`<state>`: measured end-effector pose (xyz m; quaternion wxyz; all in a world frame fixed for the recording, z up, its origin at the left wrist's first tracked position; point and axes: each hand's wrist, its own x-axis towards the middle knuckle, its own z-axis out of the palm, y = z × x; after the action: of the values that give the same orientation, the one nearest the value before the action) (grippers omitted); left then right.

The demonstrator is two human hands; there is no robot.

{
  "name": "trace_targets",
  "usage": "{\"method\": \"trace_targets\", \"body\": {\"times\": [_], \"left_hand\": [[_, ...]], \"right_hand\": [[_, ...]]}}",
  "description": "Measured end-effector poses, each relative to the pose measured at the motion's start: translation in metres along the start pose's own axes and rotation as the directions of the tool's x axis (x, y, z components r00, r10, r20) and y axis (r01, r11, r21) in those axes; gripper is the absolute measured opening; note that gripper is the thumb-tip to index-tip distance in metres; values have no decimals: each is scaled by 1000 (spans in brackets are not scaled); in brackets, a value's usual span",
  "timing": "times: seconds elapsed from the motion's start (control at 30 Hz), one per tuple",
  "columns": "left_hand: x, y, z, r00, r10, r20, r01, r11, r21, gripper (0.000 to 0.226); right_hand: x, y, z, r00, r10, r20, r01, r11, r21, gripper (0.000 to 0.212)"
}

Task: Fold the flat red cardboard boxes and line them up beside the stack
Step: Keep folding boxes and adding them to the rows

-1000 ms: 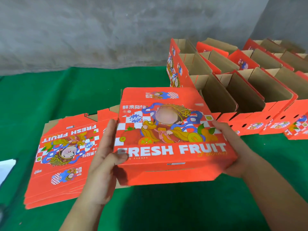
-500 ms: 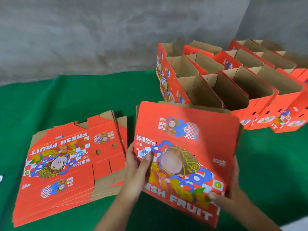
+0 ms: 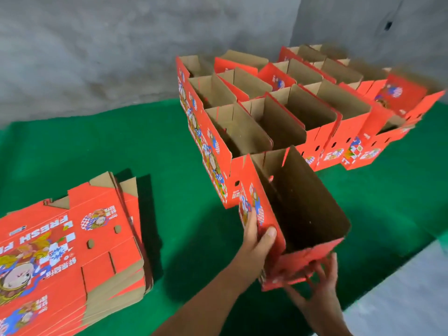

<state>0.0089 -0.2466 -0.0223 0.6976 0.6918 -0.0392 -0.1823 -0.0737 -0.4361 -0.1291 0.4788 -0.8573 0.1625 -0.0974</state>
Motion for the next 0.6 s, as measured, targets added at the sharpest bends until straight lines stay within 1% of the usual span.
{"method": "trace_targets", "body": {"times": [0.03, 0.07, 0.1, 0.13, 0.2, 0.23, 0.3, 0.33, 0.37, 0.43, 0.47, 0.5, 0.53, 0.6], "left_hand": [[7, 2, -3, 999, -6, -53, 6, 1000, 8, 87], [12, 6, -6, 994, -16, -107, 16, 1000, 1, 76], [17, 10, -7, 985, -42, -168, 42, 999, -3, 64], [20, 13, -8, 974, -76, -211, 77, 997, -4, 58], [14, 13, -5, 970, -123, -208, 130, 991, 21, 58], [7, 12, -3, 969, -134, -207, 147, 988, 46, 60], [-6, 7, -3, 952, -144, -269, 167, 984, 66, 62], [-7, 3, -6, 945, -150, -292, 176, 982, 66, 64], [-3, 5, -10, 937, -158, -311, 192, 978, 83, 71], [0, 4, -20, 958, -119, -263, 149, 984, 98, 79], [0, 0, -22, 966, -90, -241, 114, 989, 89, 76], [-1, -1, -20, 964, -86, -250, 110, 990, 83, 73], [-2, 2, -14, 957, -94, -276, 123, 989, 87, 69], [-10, 7, -7, 921, -120, -371, 119, 993, -26, 65]], "right_hand": [[5, 0, 7, 998, 1, 64, -3, 1000, 30, 138], [10, -7, 9, 981, 65, 181, -72, 997, 36, 130], [15, -13, 10, 975, 78, 207, -74, 997, -27, 120], [21, -23, 10, 979, 74, 192, -59, 995, -81, 111], [23, -24, 10, 970, 99, 222, -72, 990, -123, 92], [24, -23, 12, 962, 116, 248, -90, 989, -115, 85], [21, -22, 15, 955, 158, 252, -137, 986, -98, 83], [22, -21, 18, 942, 180, 283, -155, 982, -108, 84], [26, -22, 21, 927, 185, 326, -151, 980, -127, 81], [36, -24, 23, 906, 174, 386, -120, 980, -160, 67], [40, -21, 24, 897, 179, 403, -118, 978, -172, 64], [43, -20, 26, 893, 166, 418, -100, 980, -175, 63], [46, -17, 26, 894, 144, 425, -69, 980, -186, 64], [48, -16, 30, 886, 114, 449, -29, 981, -192, 64]]}}
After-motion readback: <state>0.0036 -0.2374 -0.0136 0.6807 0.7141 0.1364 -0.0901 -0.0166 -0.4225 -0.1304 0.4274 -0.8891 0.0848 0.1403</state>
